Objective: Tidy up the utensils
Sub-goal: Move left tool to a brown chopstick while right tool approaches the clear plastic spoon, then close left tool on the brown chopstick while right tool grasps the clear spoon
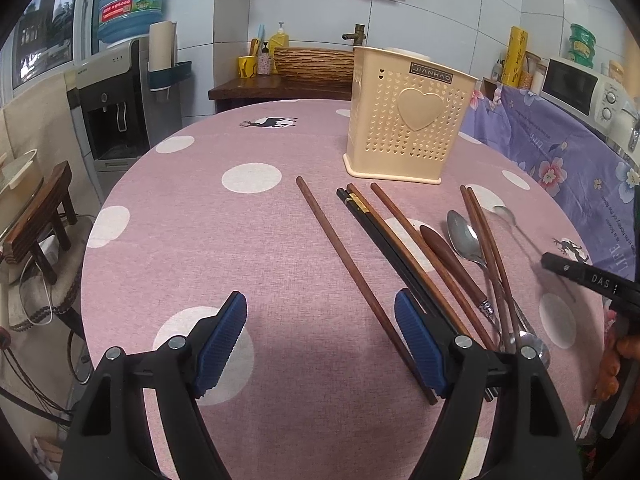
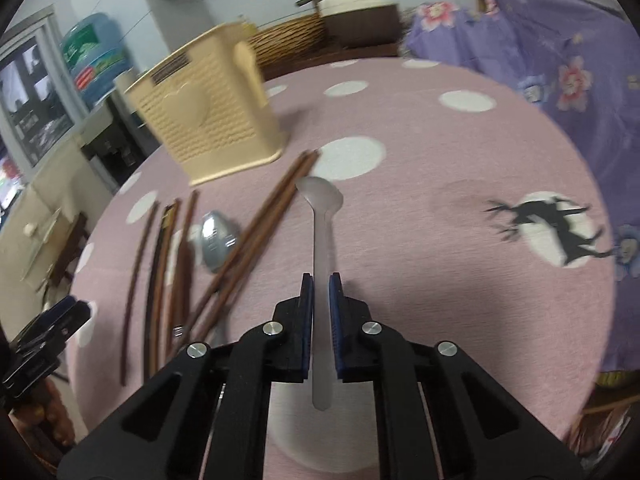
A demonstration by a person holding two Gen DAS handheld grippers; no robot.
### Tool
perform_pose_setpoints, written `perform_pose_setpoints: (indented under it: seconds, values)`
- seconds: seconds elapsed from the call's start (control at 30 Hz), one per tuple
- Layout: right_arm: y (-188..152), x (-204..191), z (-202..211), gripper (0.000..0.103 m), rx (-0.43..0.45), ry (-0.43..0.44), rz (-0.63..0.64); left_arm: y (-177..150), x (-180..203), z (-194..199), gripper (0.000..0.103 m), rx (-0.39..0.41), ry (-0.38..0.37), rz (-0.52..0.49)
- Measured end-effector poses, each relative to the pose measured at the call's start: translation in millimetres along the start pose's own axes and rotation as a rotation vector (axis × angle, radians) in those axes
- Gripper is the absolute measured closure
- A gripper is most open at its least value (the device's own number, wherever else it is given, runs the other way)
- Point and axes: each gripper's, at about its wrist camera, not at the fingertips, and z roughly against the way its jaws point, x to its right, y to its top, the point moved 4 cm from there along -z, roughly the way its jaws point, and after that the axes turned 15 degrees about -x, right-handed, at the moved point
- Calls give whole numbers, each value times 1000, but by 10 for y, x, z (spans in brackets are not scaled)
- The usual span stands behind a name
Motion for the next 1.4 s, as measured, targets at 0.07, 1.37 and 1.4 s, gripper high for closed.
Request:
perform_pose_setpoints:
  seconds: [0.07, 1.37, 1.4]
  values:
    - [16, 70, 3, 94, -4, -51, 10, 12, 19, -20, 27, -2, 2, -5]
    - [615, 40, -466, 51, -112, -197, 104, 1050, 13, -947, 90, -251, 54, 43]
    - [628, 34, -476, 51, -113, -199, 106, 1069, 7, -955, 90, -256, 51, 45]
